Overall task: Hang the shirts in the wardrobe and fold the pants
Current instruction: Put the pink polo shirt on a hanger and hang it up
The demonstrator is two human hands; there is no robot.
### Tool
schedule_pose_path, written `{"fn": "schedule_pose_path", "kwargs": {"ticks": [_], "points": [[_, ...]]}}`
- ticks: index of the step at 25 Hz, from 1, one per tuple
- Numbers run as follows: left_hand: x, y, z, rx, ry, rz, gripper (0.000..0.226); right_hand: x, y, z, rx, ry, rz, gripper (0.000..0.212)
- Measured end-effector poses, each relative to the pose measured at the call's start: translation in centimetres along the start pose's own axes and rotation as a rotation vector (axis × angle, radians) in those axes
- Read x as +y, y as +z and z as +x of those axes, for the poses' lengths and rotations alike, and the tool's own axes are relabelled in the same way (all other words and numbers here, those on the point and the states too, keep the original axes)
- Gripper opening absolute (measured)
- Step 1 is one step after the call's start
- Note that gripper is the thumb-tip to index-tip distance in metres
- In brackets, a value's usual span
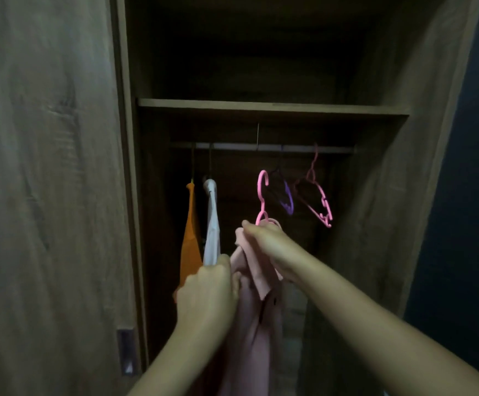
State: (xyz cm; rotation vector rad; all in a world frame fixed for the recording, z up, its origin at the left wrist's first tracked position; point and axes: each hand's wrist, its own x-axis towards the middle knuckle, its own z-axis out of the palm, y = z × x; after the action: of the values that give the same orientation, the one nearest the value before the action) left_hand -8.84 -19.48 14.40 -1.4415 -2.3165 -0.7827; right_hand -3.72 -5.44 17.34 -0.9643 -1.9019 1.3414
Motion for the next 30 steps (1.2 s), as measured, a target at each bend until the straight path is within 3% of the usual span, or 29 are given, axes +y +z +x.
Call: {"fn": "schedule_pose_path", "kwargs": {"ticks": [4,6,8,14,19,24,27,30], "points": [[1.5,1.4,3.1,-0.104,-0.008,-0.414,0.045,-0.2,-0.8,4.7,-0.036,-0.082,0.119,0.055],[2.3,2.9,4.9,-0.092,0.014,-0.511,0.058,-1.1,-1.2,7.6,-0.061,-0.162,0.106,0.036],[2.8,4.5,7.2,0.009,0.051,-0.505,0.063,-2.5,-1.7,10.6,-0.069,-0.179,0.076,0.024],[3.4,7.7,16.2,0.173,0.043,-0.528,0.050,-6.9,-3.9,20.4,-0.181,-0.253,-0.065,0.022],[3.8,9.2,19.9,0.167,-0.015,-0.541,0.042,-8.4,-3.7,25.5,-0.266,-0.254,-0.254,0.018],[3.9,11.5,20.2,0.109,-0.122,-0.499,0.061,-7.2,-3.3,27.4,-0.378,-0.182,-0.508,0.028],[4.0,12.2,19.7,0.105,-0.151,-0.516,0.065,-6.6,-3.5,27.6,-0.357,-0.178,-0.565,0.025],[3.8,11.5,18.9,0.067,-0.106,-0.547,0.072,-6.7,-3.9,26.7,-0.350,-0.163,-0.602,0.042]]}}
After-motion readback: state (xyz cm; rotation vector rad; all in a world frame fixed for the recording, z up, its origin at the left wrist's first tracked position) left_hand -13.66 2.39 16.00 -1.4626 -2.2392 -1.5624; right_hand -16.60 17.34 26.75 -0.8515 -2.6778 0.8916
